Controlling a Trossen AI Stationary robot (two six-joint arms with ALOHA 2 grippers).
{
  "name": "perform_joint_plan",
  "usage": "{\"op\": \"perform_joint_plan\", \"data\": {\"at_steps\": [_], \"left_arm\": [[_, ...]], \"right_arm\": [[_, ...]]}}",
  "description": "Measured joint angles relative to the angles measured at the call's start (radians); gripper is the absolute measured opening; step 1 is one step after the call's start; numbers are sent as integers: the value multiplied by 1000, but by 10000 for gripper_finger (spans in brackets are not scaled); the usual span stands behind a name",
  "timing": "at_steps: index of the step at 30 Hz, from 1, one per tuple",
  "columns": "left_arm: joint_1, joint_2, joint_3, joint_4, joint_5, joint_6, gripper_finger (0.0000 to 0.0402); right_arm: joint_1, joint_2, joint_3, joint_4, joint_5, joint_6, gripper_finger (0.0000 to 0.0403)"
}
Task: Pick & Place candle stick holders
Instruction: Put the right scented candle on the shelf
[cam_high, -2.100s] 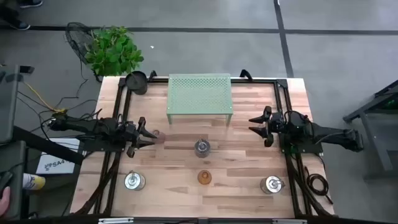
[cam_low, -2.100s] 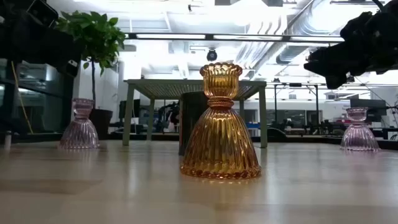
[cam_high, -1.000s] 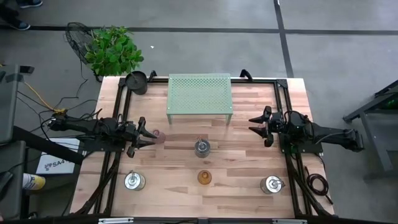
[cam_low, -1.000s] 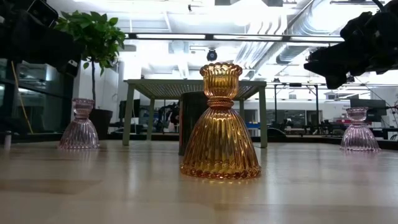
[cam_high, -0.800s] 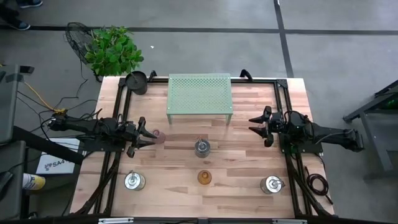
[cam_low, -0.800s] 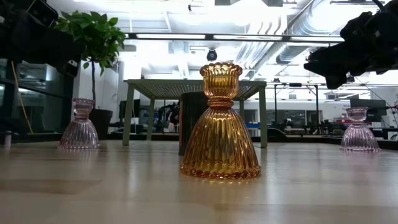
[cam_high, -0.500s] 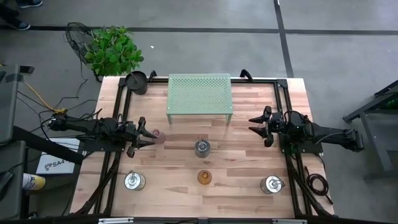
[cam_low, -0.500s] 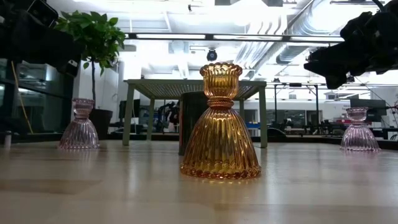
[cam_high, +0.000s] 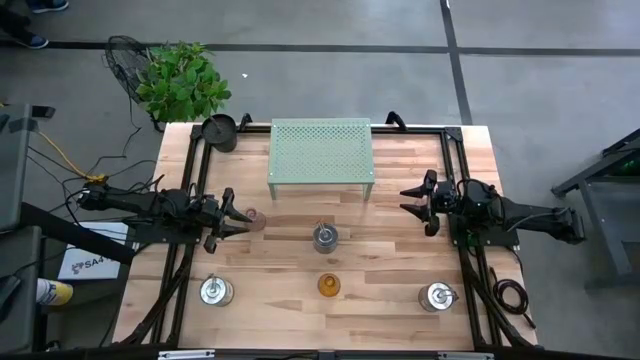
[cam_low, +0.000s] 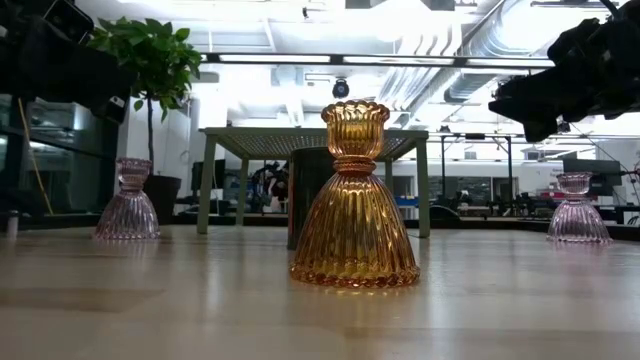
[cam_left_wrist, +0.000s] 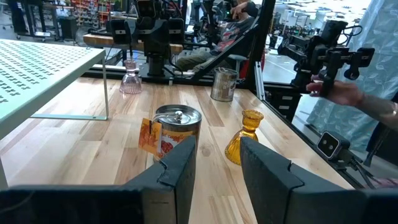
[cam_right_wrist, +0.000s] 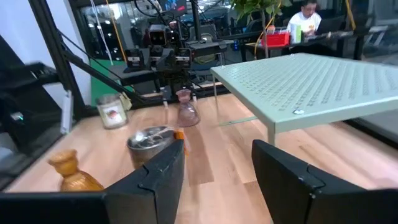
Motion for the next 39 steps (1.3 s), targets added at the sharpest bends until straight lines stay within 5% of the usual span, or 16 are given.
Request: {"op": "perform_joint_plan", "data": {"at_steps": [10,31,39], "left_arm": [[0,0,0,0,0,0,124],[0,0,0,0,0,0,124],[0,0,0,0,0,0,124]], "right_arm": [[0,0,0,0,63,42,183],[0,0,0,188,9,288,183],[1,24,197,-208,34,324,183]]}}
